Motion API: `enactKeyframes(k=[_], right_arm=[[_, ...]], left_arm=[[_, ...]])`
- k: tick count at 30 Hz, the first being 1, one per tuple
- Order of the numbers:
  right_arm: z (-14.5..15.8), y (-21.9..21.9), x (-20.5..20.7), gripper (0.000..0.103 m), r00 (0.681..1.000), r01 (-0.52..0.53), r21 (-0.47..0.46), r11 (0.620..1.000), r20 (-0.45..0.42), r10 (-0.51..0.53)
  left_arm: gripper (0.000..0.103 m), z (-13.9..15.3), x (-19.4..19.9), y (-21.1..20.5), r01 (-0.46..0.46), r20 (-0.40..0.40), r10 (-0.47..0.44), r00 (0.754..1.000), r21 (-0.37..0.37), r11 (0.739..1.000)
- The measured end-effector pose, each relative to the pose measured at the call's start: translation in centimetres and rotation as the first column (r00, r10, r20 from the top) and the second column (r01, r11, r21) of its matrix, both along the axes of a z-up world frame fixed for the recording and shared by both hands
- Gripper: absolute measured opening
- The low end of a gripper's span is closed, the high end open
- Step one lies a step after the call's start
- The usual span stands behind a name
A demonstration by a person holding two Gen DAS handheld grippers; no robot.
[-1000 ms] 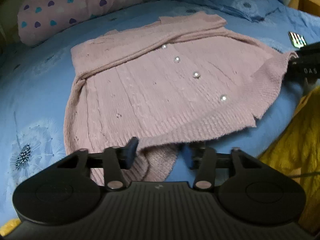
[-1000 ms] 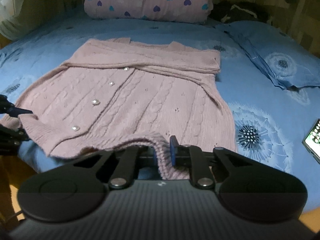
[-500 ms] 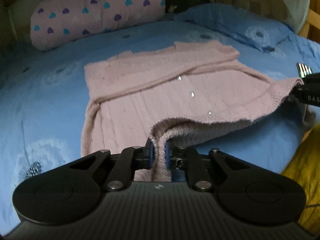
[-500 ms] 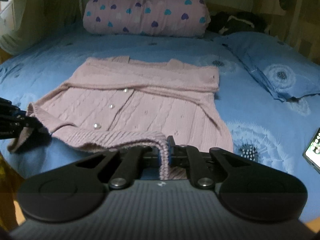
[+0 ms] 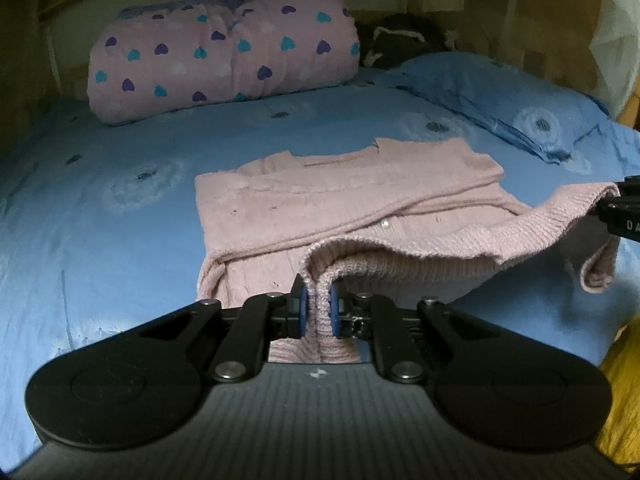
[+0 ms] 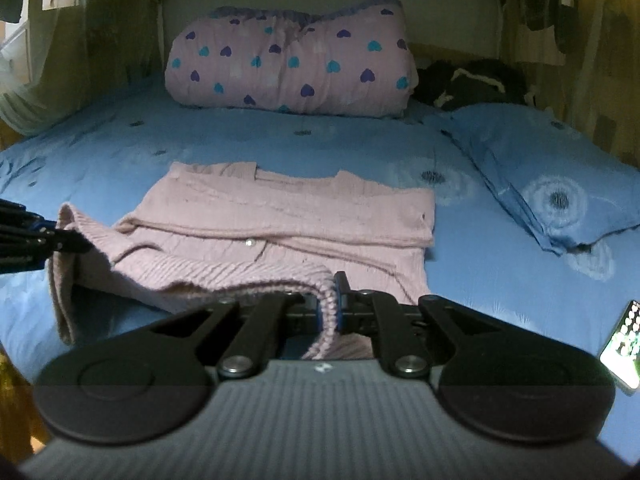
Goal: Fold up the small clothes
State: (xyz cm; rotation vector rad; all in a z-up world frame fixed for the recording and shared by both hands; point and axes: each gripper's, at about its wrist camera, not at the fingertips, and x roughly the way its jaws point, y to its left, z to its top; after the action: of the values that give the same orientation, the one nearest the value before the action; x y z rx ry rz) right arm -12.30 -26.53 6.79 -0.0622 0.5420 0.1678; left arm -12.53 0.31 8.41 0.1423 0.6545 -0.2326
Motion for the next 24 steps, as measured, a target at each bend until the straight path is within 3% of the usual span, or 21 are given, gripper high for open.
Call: enactKeyframes(k=[24], right_arm=[[1.7,-0.3,2.3,0.008,0.999,0.015,0.014,1.000,0.052,-0.016]], left_arm=[[0.013,3.1,2.2,0.1,-0.027,0.066,0.029,0.997,-0.025,0.999]])
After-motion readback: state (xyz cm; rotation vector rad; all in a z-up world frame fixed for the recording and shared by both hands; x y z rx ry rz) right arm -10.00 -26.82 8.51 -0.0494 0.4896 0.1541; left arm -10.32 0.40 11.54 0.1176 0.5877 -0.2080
